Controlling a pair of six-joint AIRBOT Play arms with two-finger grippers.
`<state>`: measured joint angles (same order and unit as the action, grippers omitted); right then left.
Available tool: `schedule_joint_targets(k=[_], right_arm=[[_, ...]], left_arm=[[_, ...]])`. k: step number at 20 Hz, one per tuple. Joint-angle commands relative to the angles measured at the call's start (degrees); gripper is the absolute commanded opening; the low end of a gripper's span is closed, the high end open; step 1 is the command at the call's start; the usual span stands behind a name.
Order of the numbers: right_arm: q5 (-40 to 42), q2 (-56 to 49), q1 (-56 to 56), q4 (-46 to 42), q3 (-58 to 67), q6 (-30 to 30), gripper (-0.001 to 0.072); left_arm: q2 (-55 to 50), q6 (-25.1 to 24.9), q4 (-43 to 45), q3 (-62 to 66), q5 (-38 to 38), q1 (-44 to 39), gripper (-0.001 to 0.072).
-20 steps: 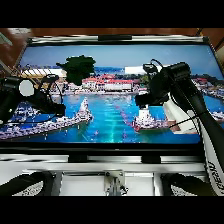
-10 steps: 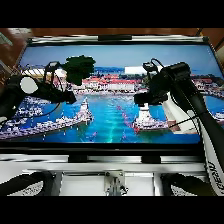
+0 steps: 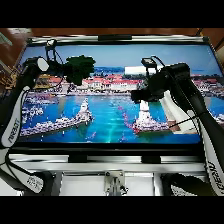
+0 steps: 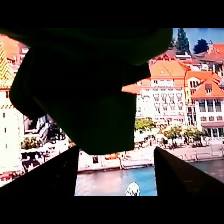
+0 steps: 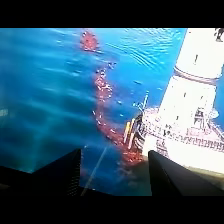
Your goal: Fold the shirts.
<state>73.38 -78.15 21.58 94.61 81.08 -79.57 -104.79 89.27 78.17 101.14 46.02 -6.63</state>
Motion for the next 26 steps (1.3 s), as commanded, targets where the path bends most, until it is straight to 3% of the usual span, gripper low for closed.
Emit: schedule_joint_targets(k=[1,5,11,12,14,15,20,26], right_arm=[[-0.59,-0.02,0.07,0.48,-0.02,-0.72,0.054],[-0.79,-0.02,0.07,0.46,-0.02,-0.7,0.054],[-1.46,-0.02,0.07,1.88,-0.02,-0.68,0.054],[-1.46,-0.02,0.07,2.03,-0.02,-0.7,0.054],[-1.46,-0.02,0.07,1.92,-0.02,-0.72,0.054],[-1.46,-0.02,0.04,1.77,-0.02,-0.72,0.054],[-0.59,0.28,0.02,-0.85,0.57,-0.7,0.054],[7.5,9.07,0.02,-16.15,9.84,-0.66,0.054]], left_arm=[[-8.07,-0.63,0.72,4.81,-2.78,0.61,0.0541],[-10.43,-1.55,6.38,4.81,-1.22,0.61,0.0542],[-12.83,-0.52,6.25,4.81,-1.27,-0.31,0.0529],[-13.14,1.46,6.25,4.81,-1.29,-0.42,0.044],[-13.2,3.48,6.25,4.85,-1.49,-0.42,0.0122],[-12.87,3.43,6.25,5.35,-1.01,-0.42,0.003],[-4.63,1.99,6.27,12.9,4.13,-1.75,0.0029],[24.94,-1.03,6.29,15.1,8.2,-10.05,0.0029]])
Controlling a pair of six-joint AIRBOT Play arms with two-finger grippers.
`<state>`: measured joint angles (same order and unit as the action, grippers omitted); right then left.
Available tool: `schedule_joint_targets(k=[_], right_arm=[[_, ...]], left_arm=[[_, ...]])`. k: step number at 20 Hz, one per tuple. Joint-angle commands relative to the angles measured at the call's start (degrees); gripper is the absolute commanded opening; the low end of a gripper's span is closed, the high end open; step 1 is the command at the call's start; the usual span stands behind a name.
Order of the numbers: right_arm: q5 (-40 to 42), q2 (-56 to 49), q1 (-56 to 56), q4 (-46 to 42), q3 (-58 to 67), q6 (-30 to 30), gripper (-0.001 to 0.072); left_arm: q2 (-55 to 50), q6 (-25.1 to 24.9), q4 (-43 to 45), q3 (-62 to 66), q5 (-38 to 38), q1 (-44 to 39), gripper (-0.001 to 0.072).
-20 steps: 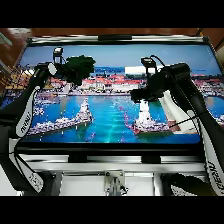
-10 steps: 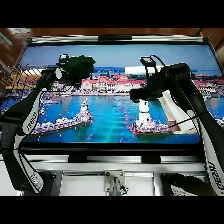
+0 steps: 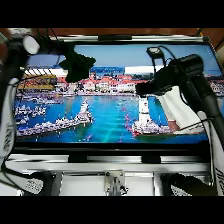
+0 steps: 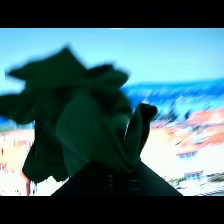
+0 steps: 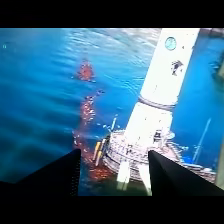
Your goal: Fold the shirts.
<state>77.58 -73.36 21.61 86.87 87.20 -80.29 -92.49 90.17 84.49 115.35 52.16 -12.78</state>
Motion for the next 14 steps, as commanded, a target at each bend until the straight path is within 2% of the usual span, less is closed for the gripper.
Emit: schedule_joint_targets(k=[1,3,5,9,11,14], right_arm=[[2.99,6.93,0.0,-11.21,4.72,0.09,0.054],[1.66,12.94,0.0,-15.63,5.62,0.42,0.054],[1.51,18.14,0.0,-18.75,5.66,2.36,0.054],[1.84,24.83,0.0,-20.15,5.66,4.83,0.054],[3.3,25.88,0.0,-20.22,5.66,4.83,0.054],[5.25,26.01,0.0,-20.24,5.64,4.83,0.054]], left_arm=[[16.96,-1.88,-0.04,0.87,2.64,-5.9,0.0029],[23.98,-1.77,-0.07,0.48,4.66,-10.62,0.003],[27.96,1.11,-0.04,-0.7,8.35,-15.72,0.0029],[28.06,3.96,-0.04,-7.63,14.49,-26.23,0.0029],[26.38,6.14,-0.04,-14.99,13.49,-31.04,0.003],[22.01,11.39,-0.07,-26.49,6.51,-37.57,0.0032]])
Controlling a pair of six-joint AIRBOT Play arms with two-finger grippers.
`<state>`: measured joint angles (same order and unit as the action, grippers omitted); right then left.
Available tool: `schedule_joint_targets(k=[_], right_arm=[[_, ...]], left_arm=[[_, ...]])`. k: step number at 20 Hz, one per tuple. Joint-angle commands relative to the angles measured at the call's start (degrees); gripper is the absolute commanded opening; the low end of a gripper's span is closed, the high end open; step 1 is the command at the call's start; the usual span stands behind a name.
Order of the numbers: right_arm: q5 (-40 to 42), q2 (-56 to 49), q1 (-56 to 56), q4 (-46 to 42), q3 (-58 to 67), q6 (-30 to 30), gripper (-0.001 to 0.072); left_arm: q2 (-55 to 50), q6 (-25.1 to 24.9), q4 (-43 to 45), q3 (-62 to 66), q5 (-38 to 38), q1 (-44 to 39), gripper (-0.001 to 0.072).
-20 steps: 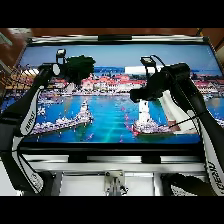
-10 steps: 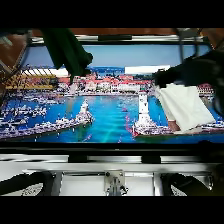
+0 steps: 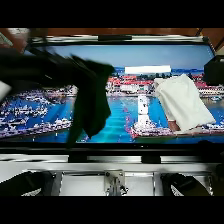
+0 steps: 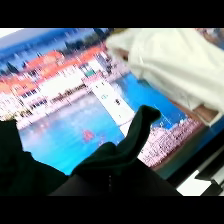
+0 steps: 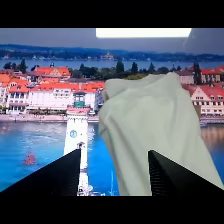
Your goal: Fold the shirts.
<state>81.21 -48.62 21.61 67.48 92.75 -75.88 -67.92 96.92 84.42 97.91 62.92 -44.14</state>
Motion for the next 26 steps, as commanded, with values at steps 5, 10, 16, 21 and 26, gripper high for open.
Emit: schedule_joint_targets(k=[5,10,16,21,26], right_arm=[[3.76,1.11,0.0,-1.99,0.09,0.42,0.054],[13.29,-4.04,-0.02,6.05,-5.64,-6.27,0.054],[3.3,-11.54,-11.06,37.13,-27.54,-11.47,0.054],[0.46,-18.6,-16.31,44.26,-31.21,-13.25,0.054],[-3.78,-24.48,-16.2,45.18,-31.21,-13.4,0.054]], left_arm=[[-5.99,4.92,0.28,-9.14,8.13,-2.91,0.072],[2.75,2.16,0.74,-18.14,20.9,15.63,0.072],[12.61,-3.93,-18.34,-51.28,14.43,29.24,0.072],[11.3,-6.62,-26.91,-64.24,2.38,28.02,0.072],[6.88,-8.41,-30.12,-67.41,-2.05,27.98,0.0714]])
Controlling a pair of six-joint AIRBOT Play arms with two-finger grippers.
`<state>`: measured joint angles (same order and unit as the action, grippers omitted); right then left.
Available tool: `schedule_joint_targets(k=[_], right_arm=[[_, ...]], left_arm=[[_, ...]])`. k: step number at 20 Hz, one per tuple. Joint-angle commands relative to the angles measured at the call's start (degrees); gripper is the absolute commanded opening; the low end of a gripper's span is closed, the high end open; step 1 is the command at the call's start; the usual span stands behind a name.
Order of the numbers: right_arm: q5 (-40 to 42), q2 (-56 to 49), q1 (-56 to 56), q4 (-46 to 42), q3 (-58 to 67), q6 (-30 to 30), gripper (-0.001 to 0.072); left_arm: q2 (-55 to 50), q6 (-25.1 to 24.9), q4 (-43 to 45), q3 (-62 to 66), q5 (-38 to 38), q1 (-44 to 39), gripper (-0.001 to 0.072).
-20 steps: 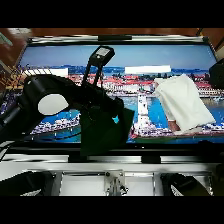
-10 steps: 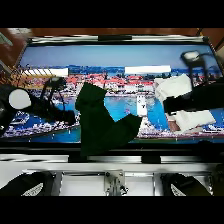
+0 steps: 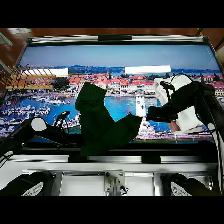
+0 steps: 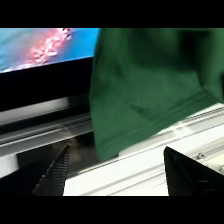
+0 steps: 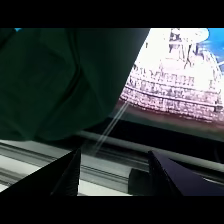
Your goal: Fold the shirts.
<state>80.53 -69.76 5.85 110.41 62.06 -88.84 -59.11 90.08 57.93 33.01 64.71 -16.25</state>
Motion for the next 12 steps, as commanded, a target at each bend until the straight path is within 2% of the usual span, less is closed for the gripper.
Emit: schedule_joint_targets(k=[1,4,5,7,9,10,12], right_arm=[[-3.96,-4.5,-0.44,2.91,-0.52,-0.44,0.0539],[-4.35,-7.17,-0.44,4.81,-0.52,-0.46,0.054],[-4.37,-7.37,-0.44,4.79,-0.52,-0.68,0.0539],[-4.52,-7.34,-0.44,4.7,-0.52,-1.11,0.054],[-4.66,-7.34,-0.44,4.57,-0.52,-1.2,0.054],[-5.01,-7.34,-0.44,4.57,-0.52,-1.18,0.054],[-6.4,-7.43,-0.44,4.57,-0.55,-0.87,0.054]], left_arm=[[-2.71,-2.93,-5.68,-2.49,-4.83,0.02,0.0714],[-5.22,-3.56,-7.39,-2.54,-5.75,-0.81,0.0709],[-6.12,-3.52,-7.52,-2.54,-5.84,-1.03,0.0658],[-7.17,-3.54,-8.72,-2.51,-7.19,-1.68,0.0621],[-8.04,-3.54,-10.01,-2.51,-8.9,-2.71,0.0509],[-8.57,-3.5,-10.34,-2.45,-9.55,-3.43,0.0491],[-9.42,-3.5,-11.37,-2.43,-10.4,-4.48,0.0276]])
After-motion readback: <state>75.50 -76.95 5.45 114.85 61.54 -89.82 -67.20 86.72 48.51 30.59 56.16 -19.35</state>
